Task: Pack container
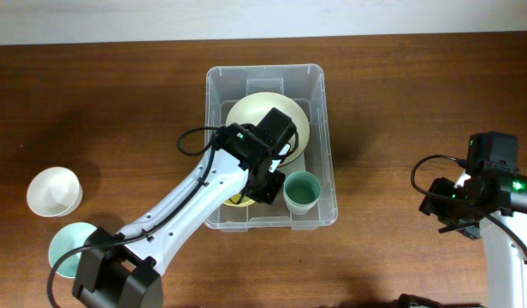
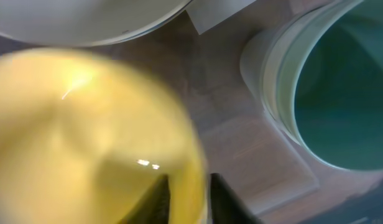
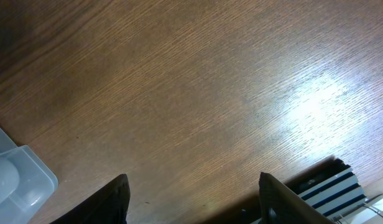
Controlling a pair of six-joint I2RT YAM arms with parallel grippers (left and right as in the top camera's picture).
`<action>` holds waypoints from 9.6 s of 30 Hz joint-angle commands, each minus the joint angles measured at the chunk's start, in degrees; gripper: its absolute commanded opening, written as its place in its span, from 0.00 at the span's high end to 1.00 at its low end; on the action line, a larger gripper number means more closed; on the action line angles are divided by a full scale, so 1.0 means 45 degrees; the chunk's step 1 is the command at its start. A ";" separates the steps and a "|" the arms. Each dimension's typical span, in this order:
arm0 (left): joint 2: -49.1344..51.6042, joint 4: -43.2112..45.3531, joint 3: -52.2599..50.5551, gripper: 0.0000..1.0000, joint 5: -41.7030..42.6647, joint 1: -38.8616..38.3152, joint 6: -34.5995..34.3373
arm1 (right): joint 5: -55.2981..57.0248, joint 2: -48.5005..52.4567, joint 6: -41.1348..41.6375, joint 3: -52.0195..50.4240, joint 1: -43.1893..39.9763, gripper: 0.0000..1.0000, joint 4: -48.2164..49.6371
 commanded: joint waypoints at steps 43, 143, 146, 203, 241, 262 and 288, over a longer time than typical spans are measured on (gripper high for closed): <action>0.1894 0.1268 0.0165 0.48 -0.2798 1.4256 -0.1637 | -0.0024 0.0000 -0.0083 -0.0044 -0.0034 0.38 -0.0015; -0.0243 -0.1559 0.1049 0.39 -0.0306 -0.0384 -0.0243 | -0.0024 0.0000 -0.0083 -0.0044 -0.0034 0.37 -0.0092; -0.0243 -0.1579 0.1049 0.39 -0.0491 -0.0384 -0.0238 | -0.0024 0.0000 -0.0083 -0.0044 -0.0034 0.37 -0.0092; -0.1904 0.4721 -0.7665 0.82 -0.2788 1.4931 -0.7203 | -0.0029 0.0000 -0.0083 -0.0044 -0.0015 0.37 -0.0092; -0.2540 0.0685 0.1632 1.00 0.0316 0.1394 0.1234 | -0.0029 0.0000 -0.0083 -0.0044 -0.0015 0.37 -0.0044; -0.0170 -0.0869 0.1622 0.86 0.0321 -0.0500 0.1175 | -0.0029 0.0000 -0.0083 -0.0044 -0.0015 0.37 -0.0049; -0.2346 0.1787 0.2492 0.01 -0.3453 0.6708 -0.0155 | -0.0539 0.0952 -0.1336 0.1846 0.3609 0.07 0.4653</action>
